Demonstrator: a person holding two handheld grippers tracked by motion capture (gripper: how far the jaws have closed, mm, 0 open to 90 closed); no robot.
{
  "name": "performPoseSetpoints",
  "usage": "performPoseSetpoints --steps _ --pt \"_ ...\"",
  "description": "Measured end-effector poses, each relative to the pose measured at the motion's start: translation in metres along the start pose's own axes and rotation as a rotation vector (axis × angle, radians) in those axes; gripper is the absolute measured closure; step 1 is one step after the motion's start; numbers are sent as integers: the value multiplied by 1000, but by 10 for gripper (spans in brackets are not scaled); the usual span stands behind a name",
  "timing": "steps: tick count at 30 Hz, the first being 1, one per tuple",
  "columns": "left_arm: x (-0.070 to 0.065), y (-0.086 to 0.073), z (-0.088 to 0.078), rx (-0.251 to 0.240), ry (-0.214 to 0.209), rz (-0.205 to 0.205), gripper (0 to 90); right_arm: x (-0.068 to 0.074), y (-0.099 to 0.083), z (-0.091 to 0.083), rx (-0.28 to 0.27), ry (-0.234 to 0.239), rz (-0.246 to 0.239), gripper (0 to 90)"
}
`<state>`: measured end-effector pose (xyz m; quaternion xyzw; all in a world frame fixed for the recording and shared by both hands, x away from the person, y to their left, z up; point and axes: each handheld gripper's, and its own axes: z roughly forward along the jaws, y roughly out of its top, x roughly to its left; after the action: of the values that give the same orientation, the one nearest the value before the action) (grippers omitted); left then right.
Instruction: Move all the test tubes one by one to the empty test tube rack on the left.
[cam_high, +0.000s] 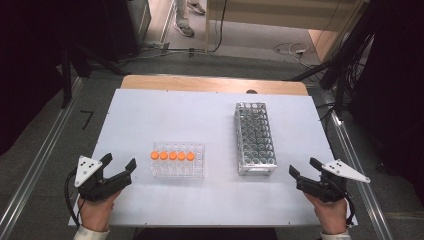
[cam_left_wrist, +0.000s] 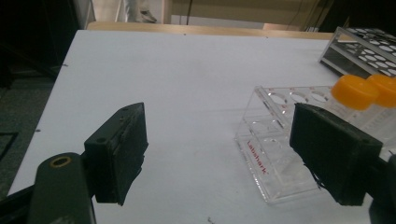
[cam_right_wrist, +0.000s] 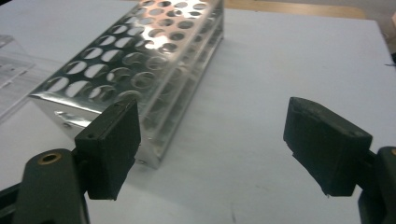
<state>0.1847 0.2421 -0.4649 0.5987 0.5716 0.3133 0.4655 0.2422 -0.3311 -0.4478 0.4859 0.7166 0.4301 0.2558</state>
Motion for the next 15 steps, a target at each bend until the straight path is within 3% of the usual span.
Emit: performPoseSetpoints --steps 5,15 --pt "10 -3 1 7 36 -15 188 -20 -9 -2 9 -67 27 174" --pt "33 -10 5 36 97 -58 189 -52 -25 3 55 -147 106 174"
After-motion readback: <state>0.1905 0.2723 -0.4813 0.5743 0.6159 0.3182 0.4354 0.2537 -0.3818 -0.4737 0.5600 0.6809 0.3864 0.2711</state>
